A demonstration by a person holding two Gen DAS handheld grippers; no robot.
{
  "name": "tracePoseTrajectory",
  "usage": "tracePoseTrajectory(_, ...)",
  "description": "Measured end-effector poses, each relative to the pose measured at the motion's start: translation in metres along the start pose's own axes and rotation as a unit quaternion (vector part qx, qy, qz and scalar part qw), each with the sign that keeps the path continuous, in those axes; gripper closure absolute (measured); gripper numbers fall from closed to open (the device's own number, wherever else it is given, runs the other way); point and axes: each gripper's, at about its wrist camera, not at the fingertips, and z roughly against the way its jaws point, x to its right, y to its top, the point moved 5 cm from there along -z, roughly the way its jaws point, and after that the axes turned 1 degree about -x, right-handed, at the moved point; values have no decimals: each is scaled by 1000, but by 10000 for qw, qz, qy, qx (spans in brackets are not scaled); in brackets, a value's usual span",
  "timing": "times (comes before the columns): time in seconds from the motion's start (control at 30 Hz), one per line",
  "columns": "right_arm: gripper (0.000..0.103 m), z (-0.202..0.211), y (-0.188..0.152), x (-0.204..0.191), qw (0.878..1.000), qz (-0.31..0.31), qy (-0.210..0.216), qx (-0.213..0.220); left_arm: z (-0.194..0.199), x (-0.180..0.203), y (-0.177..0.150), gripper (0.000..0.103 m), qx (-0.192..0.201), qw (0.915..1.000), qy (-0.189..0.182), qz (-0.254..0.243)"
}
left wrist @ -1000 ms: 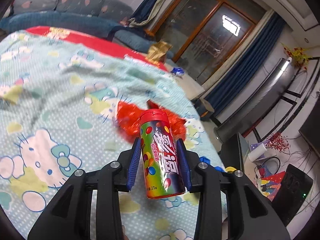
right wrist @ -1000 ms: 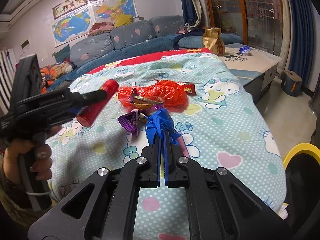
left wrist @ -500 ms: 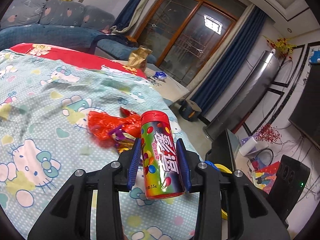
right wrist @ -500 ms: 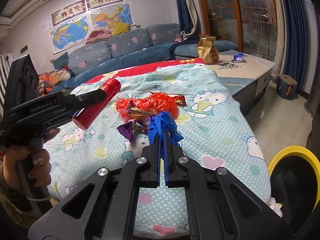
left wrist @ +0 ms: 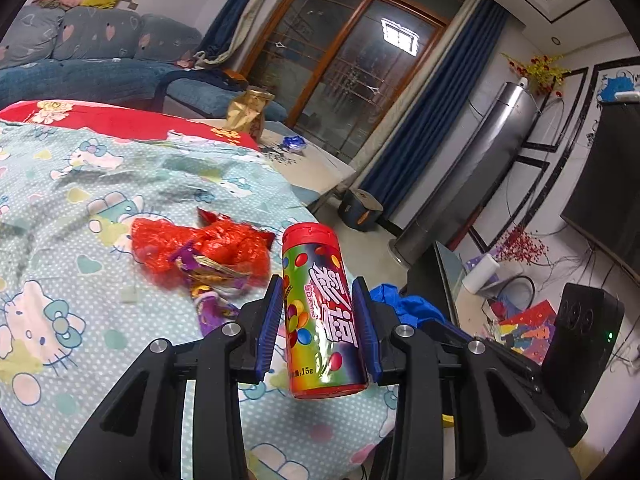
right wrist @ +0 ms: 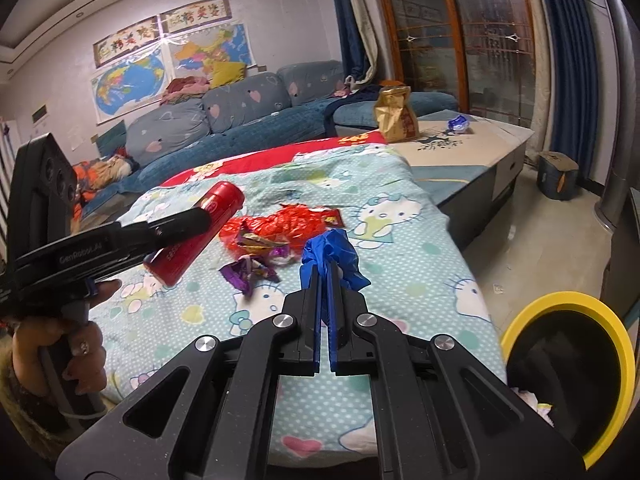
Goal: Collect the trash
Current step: 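Carry the red candy tube and blue bag over the yellow bin with both tools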
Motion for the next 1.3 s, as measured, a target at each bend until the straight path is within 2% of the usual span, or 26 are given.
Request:
tracePoseTrajectory(0.77,102,36,-5,55,9969,-455,-574,289,-17,49,-17,70,-221,9978,-391,-489)
tracePoseTrajectory(1.3,102,56,-6,97,9902,-883,-974,477,-38,93,-38,70,-464,9920,-719,-924)
